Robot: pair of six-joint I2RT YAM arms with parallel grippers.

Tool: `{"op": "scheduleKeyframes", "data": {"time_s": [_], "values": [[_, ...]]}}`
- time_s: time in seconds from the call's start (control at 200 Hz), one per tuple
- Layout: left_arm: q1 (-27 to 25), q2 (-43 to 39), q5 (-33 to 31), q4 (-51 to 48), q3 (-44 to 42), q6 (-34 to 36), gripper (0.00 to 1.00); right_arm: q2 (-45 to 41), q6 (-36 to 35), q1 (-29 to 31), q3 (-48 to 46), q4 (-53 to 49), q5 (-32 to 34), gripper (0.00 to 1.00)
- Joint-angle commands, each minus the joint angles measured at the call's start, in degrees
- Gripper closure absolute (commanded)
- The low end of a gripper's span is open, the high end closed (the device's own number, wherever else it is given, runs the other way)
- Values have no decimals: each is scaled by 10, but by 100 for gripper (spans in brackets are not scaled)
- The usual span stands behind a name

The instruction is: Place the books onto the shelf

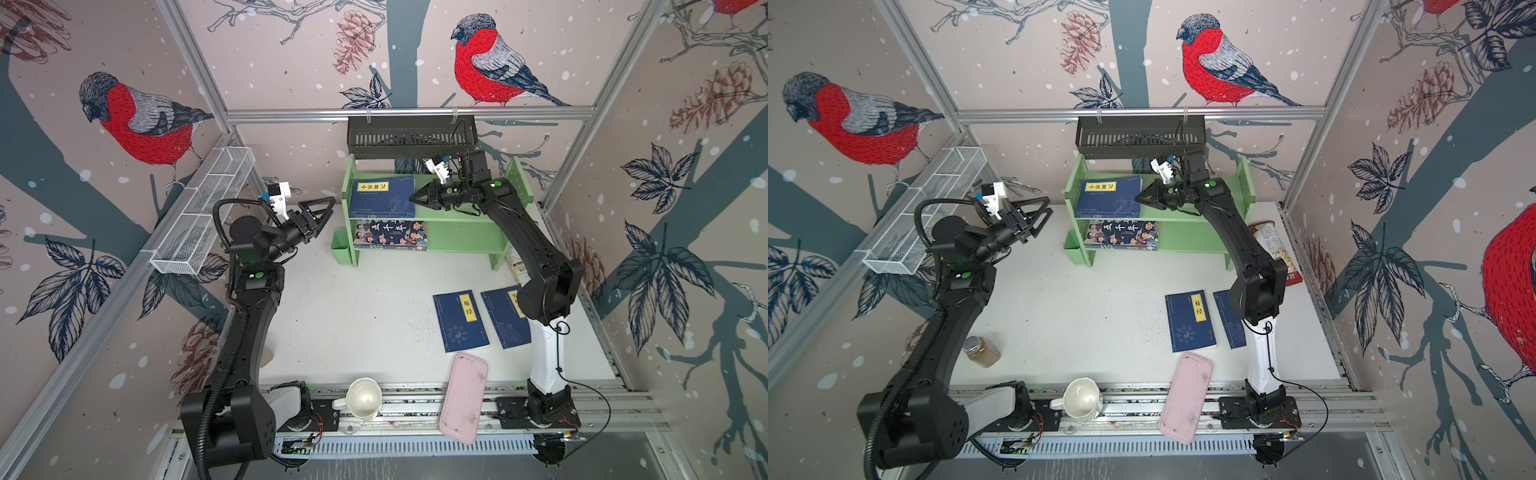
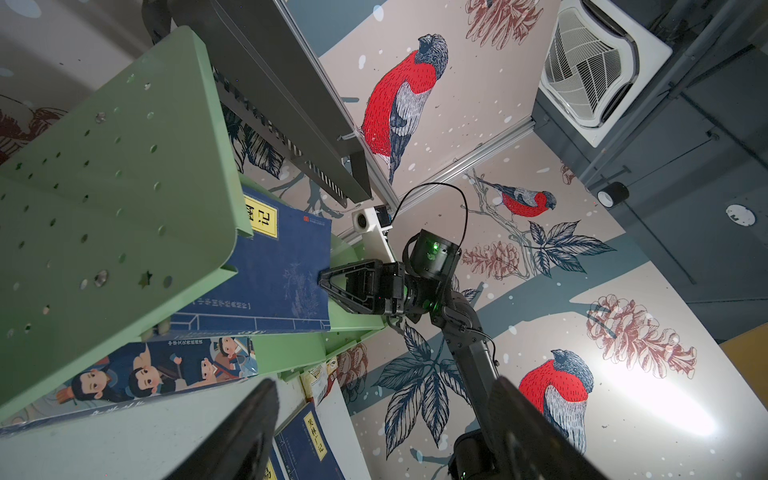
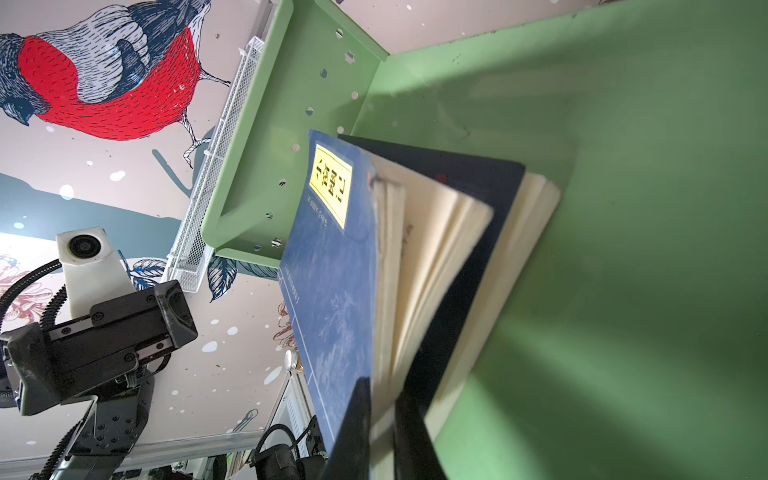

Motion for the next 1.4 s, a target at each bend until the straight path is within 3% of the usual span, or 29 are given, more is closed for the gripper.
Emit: {"op": "scheduleKeyframes", "data": {"time_s": [0.0, 0.26, 0.37, 0.42, 0.515, 0.575, 0.821, 0.971, 1.161, 1.396], "values": [[0, -3, 7, 35, 1, -5, 20, 3, -5, 3, 5, 21, -4, 95], [0, -2, 7, 36, 1, -5, 20, 17, -14, 6, 28, 0, -3, 93], [0, -1, 7, 38, 1, -7, 20, 16, -17, 6, 27, -4, 7, 96], [0, -1, 8, 38, 1, -7, 20, 15, -17, 5, 27, -6, 11, 89], [0, 0, 7, 39, 1, -8, 20, 14, -18, 5, 27, -7, 10, 88], [0, 0, 7, 39, 1, -7, 20, 13, -18, 5, 26, -8, 13, 77], [0, 0, 5, 29, 4, 5, 20, -2, -18, 1, 27, -7, 31, 56], [0, -2, 4, 5, 14, 34, 20, -8, -17, -2, 27, -7, 47, 51], [0, 0, -11, -112, 56, 176, 21, -22, -24, -8, 27, -17, 89, 50], [-11, 11, -108, -298, 108, 468, 21, -72, -61, -2, 1, -42, 166, 54]]}}
